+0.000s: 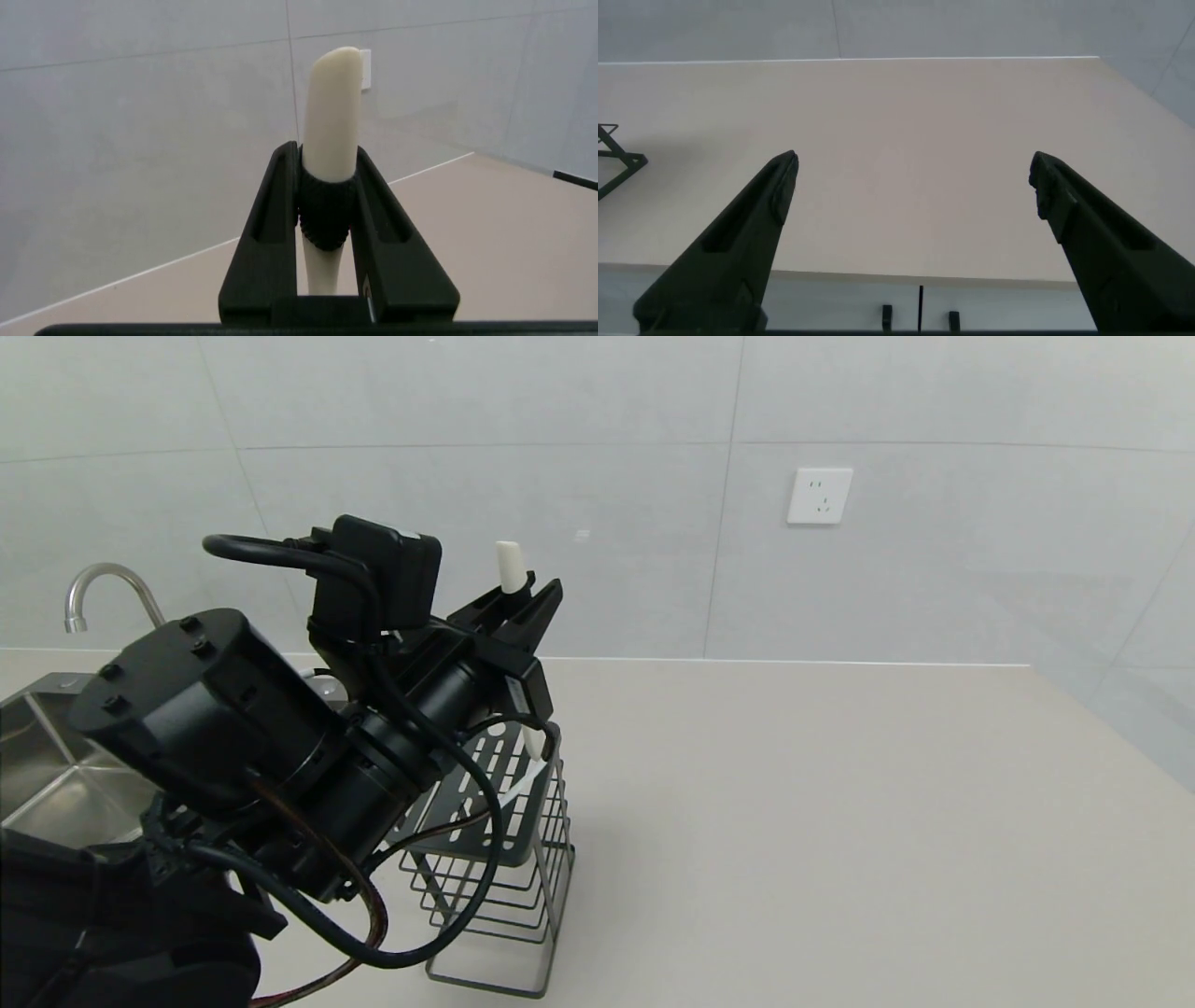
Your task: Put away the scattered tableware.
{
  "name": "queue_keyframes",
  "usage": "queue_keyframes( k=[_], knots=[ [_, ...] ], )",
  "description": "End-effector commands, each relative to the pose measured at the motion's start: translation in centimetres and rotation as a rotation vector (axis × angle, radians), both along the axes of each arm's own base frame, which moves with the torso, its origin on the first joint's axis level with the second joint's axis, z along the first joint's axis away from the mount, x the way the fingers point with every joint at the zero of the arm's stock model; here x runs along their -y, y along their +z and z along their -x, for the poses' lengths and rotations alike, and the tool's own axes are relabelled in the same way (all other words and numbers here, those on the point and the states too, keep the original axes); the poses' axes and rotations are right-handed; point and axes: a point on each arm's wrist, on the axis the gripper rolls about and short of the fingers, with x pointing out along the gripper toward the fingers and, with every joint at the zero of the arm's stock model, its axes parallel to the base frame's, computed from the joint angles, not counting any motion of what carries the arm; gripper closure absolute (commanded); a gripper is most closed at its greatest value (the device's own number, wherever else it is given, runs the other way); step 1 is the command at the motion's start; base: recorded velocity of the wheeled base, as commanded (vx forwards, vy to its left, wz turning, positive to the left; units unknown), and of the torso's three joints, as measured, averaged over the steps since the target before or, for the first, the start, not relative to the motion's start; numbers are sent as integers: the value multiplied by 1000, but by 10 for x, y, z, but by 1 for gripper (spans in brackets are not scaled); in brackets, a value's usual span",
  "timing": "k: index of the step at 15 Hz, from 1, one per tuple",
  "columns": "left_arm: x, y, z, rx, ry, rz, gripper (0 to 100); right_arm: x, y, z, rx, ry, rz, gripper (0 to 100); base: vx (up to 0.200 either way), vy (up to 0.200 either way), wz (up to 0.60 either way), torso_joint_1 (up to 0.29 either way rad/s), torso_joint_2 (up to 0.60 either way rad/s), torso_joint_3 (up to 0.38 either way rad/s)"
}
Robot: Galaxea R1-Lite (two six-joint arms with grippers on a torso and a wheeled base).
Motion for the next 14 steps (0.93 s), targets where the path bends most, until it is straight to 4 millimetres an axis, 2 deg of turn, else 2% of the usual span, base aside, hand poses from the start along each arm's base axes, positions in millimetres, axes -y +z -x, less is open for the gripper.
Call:
queue_keyframes(
  k=[1,14],
  knots=[
    [0,-2,1,-6,0,-5,100,0,0,0,-1,1,0,0,0,0,0,0,0,0],
    [2,-24,-2,-83,-9,-41,100,0,0,0,-1,1,0,0,0,0,0,0,0,0]
  ],
)
